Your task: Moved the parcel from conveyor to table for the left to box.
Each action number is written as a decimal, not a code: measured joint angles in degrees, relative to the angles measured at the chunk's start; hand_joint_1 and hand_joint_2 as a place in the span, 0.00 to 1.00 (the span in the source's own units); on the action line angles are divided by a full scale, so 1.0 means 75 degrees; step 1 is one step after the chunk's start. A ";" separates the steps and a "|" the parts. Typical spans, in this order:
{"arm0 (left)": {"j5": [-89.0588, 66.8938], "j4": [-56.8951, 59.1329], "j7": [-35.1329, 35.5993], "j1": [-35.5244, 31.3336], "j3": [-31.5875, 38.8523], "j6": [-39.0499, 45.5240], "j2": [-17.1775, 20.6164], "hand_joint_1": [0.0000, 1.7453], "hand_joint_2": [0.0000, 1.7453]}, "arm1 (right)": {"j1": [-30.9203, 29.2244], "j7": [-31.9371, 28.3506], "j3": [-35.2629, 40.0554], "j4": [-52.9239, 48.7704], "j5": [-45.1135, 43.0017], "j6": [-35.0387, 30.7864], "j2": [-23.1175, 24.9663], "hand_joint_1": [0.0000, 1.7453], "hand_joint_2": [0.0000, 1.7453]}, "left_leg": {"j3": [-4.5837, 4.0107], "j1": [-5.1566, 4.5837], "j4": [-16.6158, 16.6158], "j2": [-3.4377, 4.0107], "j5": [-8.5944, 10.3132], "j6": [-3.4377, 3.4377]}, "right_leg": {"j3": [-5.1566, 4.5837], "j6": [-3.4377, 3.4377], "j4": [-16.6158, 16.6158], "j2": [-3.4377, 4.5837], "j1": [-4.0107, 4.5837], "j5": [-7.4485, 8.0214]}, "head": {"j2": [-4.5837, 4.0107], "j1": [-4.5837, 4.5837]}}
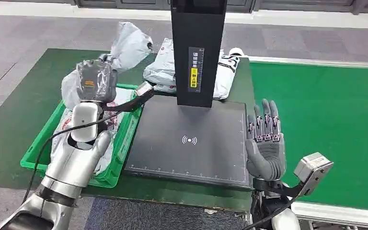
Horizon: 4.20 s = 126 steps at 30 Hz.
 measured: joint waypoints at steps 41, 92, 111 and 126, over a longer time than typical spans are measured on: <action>0.1360 0.2784 -0.1786 -0.0147 -0.0587 -0.4950 0.0756 1.00 1.00 | -0.0121 0.0009 -0.0213 0.0254 -0.0160 0.0775 -0.0093 0.00 1.00 | -0.0003 0.0010 0.0002 -0.0006 0.0004 -0.0006 | -0.0005 -0.0006 -0.0002 -0.0004 0.0005 0.0005 | 0.0000 0.0000; 0.2588 0.3575 -0.0809 -0.0600 -0.0966 -0.4433 0.0593 0.00 0.00 | -0.0103 0.0189 -0.0236 0.0227 -0.0117 0.0507 -0.0117 0.00 1.00 | 0.0019 -0.0010 0.0005 -0.0105 0.0024 0.0024 | 0.0058 0.0001 -0.0008 -0.0110 -0.0016 0.0000 | -0.0003 0.0000; 0.2564 0.3671 -0.0750 -0.0579 -0.0966 -0.4427 0.0593 0.00 0.00 | -0.0098 0.0175 -0.0236 0.0227 -0.0117 0.0492 -0.0146 0.00 1.00 | 0.0012 -0.0011 0.0006 -0.0125 0.0031 0.0034 | 0.0061 0.0001 -0.0009 -0.0133 -0.0017 0.0000 | -0.0003 0.0000; 0.2565 0.3671 -0.0750 -0.0579 -0.0966 -0.4421 0.0593 0.00 0.00 | -0.0098 0.0175 -0.0236 0.0227 -0.0117 0.0492 -0.0149 0.00 1.00 | 0.0011 -0.0011 0.0007 -0.0127 0.0031 0.0034 | 0.0061 0.0001 -0.0009 -0.0134 -0.0017 0.0001 | -0.0003 0.0000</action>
